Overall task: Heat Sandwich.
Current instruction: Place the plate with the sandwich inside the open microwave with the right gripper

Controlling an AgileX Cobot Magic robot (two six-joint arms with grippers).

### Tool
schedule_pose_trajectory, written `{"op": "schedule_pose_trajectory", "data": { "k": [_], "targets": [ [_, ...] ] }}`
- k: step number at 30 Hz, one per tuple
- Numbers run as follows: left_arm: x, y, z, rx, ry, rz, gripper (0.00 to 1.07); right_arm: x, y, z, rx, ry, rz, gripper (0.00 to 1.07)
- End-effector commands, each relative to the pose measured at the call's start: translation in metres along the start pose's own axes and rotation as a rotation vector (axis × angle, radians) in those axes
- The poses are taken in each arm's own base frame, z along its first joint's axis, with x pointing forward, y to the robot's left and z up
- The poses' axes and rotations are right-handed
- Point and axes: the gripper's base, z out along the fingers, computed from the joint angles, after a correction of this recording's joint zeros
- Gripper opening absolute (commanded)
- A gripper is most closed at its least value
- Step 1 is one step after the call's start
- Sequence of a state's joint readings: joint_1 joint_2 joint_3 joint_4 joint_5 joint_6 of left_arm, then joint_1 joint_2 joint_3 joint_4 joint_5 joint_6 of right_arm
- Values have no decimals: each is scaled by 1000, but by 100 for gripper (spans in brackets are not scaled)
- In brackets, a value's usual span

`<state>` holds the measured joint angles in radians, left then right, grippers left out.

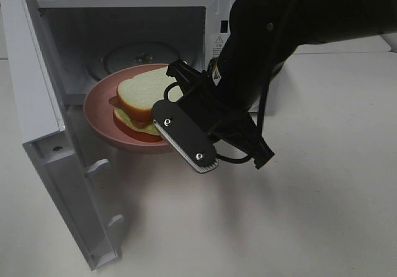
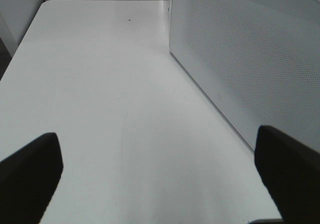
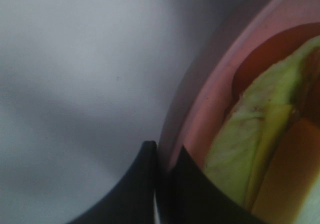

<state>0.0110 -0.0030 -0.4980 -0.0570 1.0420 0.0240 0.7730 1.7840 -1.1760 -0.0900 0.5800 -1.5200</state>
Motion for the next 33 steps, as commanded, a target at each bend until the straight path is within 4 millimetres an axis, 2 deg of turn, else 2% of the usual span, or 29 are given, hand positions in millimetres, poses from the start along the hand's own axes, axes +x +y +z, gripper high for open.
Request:
{"op": "schedule_pose_trajectory", "data": {
  "k": [1, 9, 13, 33],
  "targets": [
    [2, -1, -3, 6, -31, -4, 100, 2, -6, 0, 19, -1, -2, 0],
    [2, -1, -3, 6, -31, -4, 100, 2, -23, 12, -3, -6, 23, 0],
    [2, -1, -3, 6, -31, -4, 100, 2, -40, 20, -23, -3, 62, 0],
    [2, -1, -3, 6, -31, -4, 100, 3, -85, 36, -12, 6, 172, 1]
  ]
}}
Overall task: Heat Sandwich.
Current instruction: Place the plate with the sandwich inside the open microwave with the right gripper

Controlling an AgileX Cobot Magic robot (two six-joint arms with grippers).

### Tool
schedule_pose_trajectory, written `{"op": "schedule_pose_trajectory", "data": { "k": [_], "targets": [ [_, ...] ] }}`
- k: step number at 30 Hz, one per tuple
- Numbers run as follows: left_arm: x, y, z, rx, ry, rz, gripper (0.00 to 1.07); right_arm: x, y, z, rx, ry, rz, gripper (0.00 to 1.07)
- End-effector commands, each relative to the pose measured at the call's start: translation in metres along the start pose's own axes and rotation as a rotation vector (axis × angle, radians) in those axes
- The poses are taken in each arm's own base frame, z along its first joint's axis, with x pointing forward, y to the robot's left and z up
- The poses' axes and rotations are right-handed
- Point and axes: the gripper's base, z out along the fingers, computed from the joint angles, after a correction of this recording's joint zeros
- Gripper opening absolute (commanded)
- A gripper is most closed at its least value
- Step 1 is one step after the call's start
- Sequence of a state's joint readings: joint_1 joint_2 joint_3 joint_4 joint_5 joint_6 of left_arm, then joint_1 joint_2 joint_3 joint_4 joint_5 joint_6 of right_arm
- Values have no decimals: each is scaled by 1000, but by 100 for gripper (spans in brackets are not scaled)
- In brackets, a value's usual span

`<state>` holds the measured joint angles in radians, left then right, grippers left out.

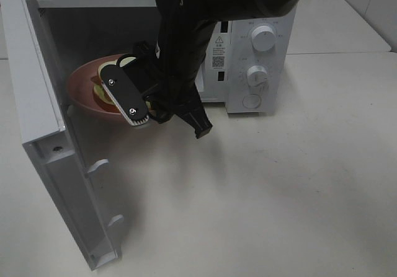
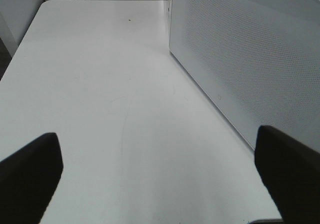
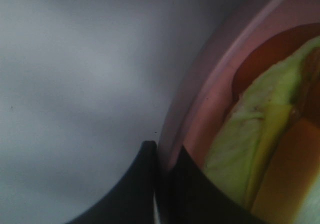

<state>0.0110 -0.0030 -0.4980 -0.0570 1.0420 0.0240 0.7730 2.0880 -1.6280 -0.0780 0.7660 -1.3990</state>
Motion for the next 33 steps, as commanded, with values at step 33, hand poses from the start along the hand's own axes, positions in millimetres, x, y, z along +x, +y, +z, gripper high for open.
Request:
{"op": "schedule_pose_trajectory", "data": {
  "k": [33],
  "targets": [
    [2, -1, -3, 6, -31, -4, 100, 30, -64, 25, 148, 116, 303, 2]
  ]
}}
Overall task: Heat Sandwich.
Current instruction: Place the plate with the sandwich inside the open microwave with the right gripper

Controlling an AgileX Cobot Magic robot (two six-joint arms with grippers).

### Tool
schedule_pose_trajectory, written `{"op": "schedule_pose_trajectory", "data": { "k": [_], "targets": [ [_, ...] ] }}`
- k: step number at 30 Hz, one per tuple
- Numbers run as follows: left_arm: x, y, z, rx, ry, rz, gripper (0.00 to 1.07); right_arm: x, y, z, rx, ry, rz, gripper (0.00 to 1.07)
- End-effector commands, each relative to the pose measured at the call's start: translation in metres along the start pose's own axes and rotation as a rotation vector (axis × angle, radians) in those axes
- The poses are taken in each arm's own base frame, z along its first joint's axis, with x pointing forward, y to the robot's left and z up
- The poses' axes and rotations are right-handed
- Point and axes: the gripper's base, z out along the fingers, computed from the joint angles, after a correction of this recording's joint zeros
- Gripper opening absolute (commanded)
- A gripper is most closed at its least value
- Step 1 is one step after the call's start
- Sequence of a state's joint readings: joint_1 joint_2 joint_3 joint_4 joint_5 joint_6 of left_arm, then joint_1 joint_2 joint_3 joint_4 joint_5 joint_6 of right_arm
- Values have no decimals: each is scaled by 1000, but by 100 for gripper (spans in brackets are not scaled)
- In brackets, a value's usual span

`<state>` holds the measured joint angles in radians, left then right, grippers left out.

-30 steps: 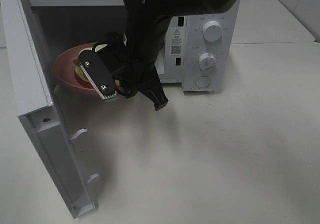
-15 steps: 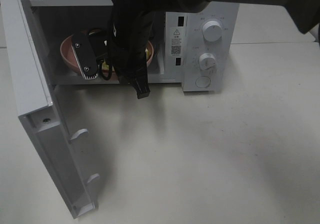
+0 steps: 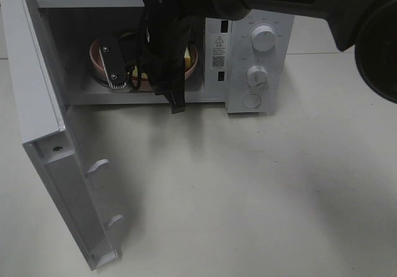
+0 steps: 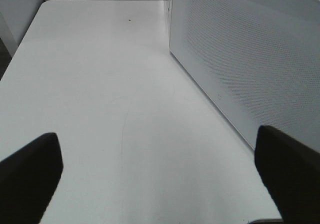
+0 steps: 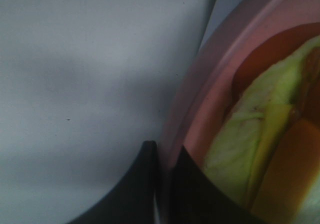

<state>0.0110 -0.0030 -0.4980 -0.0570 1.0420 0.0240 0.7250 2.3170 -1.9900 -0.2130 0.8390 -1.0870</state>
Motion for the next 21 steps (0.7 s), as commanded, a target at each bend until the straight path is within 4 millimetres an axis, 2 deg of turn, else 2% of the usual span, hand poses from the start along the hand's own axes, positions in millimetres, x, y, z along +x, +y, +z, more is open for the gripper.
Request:
{"op": "schedule_pose_trajectory", "data": {
  "k": [1, 7, 19, 21],
  "targets": [
    [2, -1, -3, 6, -31, -4, 100, 5, -12, -3, 60, 3, 17, 2],
    [2, -1, -3, 6, -31, -4, 100, 12, -18, -1, 97, 12, -4, 3],
    [2, -1, -3, 6, -31, -4, 100, 11, -15, 14, 88, 24, -41, 5],
    [2, -1, -3, 6, -31, -4, 100, 11, -15, 14, 92, 21, -40, 10]
  ]
}}
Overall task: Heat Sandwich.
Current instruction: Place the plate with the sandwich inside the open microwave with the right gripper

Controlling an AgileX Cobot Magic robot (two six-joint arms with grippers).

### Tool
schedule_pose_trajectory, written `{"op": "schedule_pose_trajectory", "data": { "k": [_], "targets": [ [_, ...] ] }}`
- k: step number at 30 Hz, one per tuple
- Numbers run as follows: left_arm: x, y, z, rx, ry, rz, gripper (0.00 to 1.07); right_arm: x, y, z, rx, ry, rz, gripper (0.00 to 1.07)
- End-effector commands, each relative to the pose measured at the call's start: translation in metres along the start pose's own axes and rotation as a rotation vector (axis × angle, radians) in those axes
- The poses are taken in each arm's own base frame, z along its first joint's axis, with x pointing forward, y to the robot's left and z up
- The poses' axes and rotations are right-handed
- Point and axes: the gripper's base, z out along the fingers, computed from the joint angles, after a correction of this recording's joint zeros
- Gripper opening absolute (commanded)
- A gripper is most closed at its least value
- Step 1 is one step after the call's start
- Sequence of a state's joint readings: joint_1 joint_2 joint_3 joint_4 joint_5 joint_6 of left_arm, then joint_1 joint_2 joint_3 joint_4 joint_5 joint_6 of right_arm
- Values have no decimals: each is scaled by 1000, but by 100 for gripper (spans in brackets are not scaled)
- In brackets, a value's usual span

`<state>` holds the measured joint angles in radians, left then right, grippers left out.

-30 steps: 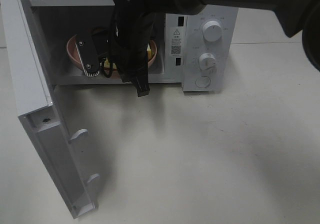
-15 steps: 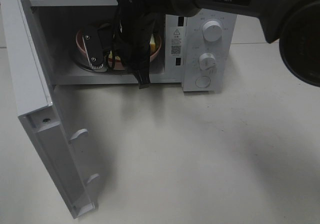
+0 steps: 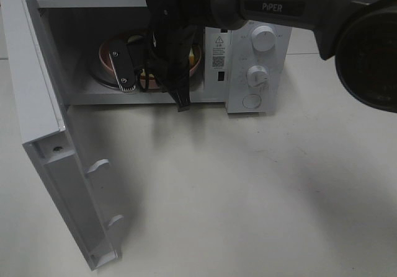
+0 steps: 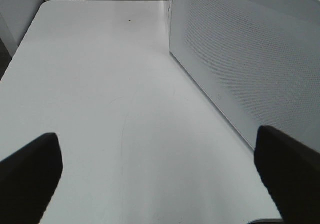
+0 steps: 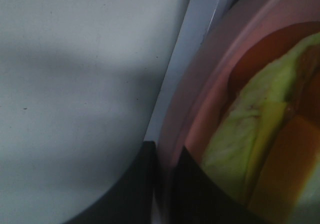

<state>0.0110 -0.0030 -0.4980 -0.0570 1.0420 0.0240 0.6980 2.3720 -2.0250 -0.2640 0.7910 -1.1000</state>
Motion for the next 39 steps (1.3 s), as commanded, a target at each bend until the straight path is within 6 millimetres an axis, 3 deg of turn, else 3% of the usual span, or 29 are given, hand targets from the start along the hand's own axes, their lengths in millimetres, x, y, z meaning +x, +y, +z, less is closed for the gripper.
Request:
{"op": "schedule_pose_trajectory", "data": {
  "k": [1, 6, 7, 8, 11, 16, 24, 39],
  "targets": [
    [2, -1, -3, 6, -31, -4, 100, 0, -8, -7, 53, -13, -13, 12],
    [2, -1, -3, 6, -31, -4, 100, 0, -8, -7, 58, -17, 56, 33],
    [2, -1, -3, 6, -31, -4, 100, 0, -8, -7, 58, -17, 56, 33],
    [2, -1, -3, 6, -31, -4, 100, 0, -8, -7, 57, -18, 81, 44],
    [2, -1, -3, 6, -31, -4, 100, 0, -6, -7, 37, -10, 109, 59],
    [2, -1, -3, 6, -31, -4, 100, -2, -3, -6, 2, -35, 147, 70],
    [2, -1, -3, 6, -31, -4, 100, -3, -4, -9, 1, -48, 158, 76],
    [2, -1, -3, 6, -31, -4, 100, 4, 13, -31, 45, -92, 153, 76]
  ]
}}
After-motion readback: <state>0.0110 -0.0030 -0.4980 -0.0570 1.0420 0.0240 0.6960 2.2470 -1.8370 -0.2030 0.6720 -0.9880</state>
